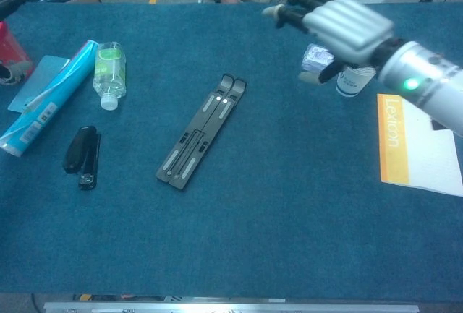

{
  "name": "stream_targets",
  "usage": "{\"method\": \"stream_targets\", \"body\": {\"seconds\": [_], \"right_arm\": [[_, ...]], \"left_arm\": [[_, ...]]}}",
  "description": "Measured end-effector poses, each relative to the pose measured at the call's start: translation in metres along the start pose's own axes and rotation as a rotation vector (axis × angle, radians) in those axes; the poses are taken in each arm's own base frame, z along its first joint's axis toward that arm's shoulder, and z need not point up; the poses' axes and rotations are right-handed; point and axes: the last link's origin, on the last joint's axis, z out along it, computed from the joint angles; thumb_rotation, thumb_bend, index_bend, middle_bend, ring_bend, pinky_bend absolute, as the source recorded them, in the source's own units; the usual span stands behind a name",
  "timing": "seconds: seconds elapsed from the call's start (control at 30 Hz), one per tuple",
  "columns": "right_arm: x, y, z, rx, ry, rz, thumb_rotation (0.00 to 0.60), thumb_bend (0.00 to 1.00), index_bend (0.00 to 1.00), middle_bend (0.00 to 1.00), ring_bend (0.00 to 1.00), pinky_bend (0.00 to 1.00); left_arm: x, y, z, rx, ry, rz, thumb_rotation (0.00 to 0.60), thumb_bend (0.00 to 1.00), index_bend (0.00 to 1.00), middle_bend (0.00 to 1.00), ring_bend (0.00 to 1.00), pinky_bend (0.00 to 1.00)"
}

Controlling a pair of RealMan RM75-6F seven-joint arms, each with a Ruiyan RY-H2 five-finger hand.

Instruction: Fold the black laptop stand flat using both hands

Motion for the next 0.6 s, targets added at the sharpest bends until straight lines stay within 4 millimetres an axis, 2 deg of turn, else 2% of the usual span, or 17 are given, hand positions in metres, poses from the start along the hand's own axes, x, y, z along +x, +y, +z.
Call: {"method": "stream_targets", "body": {"seconds": [0.13,0.27,0.43,0.6], "right_arm": [[0.006,0.027,-0.039,-0.128,0.049,-0.006,0.600,0.22,0.06,0.25,0.05,0.06],[0.009,0.045,-0.074,-0.231,0.086,-0.011,0.600,0.22,0.07,0.25,0.06,0.06],[0.011,0.056,-0.116,-0.323,0.132,-0.017,0.600,0.22,0.07,0.25,0.06,0.06],[0.011,0.058,-0.149,-0.392,0.143,-0.015,0.600,0.22,0.07,0.25,0.06,0.06]], "left_arm": [[0.000,-0.005,-0.012,0.032,0.025,-0.013,0.600,0.32,0.00,0.00,0.00,0.00],[0.000,-0.005,-0.029,0.043,0.047,-0.030,0.600,0.32,0.00,0.00,0.00,0.00],[0.001,-0.005,-0.055,0.046,0.073,-0.056,0.600,0.32,0.00,0.00,0.00,0.00],[0.000,-0.008,-0.077,0.043,0.071,-0.088,0.600,0.32,0.00,0.00,0.00,0.00]]}}
